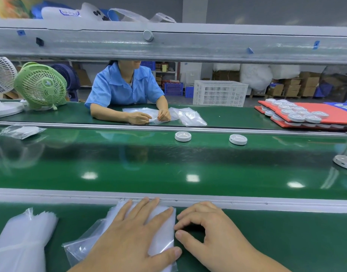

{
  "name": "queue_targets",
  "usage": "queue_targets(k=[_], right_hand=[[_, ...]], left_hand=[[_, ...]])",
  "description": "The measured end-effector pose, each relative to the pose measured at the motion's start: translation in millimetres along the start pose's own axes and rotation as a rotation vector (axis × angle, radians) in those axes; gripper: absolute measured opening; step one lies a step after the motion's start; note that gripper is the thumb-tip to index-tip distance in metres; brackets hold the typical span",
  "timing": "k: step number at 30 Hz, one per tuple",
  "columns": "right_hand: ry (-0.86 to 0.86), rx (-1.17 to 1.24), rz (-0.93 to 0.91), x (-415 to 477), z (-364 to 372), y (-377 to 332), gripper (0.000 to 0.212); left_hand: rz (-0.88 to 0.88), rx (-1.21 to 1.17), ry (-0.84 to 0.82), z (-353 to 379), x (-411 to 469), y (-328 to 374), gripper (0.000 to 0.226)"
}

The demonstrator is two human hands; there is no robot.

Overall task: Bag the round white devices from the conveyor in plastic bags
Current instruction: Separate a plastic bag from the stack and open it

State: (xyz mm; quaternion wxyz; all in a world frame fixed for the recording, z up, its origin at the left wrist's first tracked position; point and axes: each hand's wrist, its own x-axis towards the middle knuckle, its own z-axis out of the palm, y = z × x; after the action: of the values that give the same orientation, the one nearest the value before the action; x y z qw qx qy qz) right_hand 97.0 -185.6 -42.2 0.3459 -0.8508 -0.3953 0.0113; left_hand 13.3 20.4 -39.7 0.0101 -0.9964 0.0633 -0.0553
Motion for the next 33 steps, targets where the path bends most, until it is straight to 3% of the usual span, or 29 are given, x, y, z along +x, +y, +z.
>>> queue_targets(k=[3,11,22,26,28,31,33], right_hand=[[0.010,0.005,-0.003,0,0,0,0.032],[-0.004,0.010,-0.002,0,-2,0,0.036],[0.004,0.003,-0.004,1,-1,1,0.034],[0.005,0.011,-0.002,2,0,1,0.032],[-0.001,0.014,0.001,1,-1,2,0.031],[-0.001,0.014,-0.001,1,0,3,0.032],[0.005,0.011,-0.003,1,0,3,0.031]], left_hand=[[-0.037,-0.012,-0.125,-6,-1,3,0.073],[-0.037,-0.002,-0.176,1,0,3,0.073],[-0.050,0.049,-0.141,2,-1,3,0.071],[-0.050,-0.053,-0.138,-5,1,2,0.072],[-0.019,-0.103,-0.023,4,5,1,0.074],[0.024,-0.015,-0.021,3,4,-1,0.071],[-0.033,-0.010,-0.104,-2,2,1,0.070]])
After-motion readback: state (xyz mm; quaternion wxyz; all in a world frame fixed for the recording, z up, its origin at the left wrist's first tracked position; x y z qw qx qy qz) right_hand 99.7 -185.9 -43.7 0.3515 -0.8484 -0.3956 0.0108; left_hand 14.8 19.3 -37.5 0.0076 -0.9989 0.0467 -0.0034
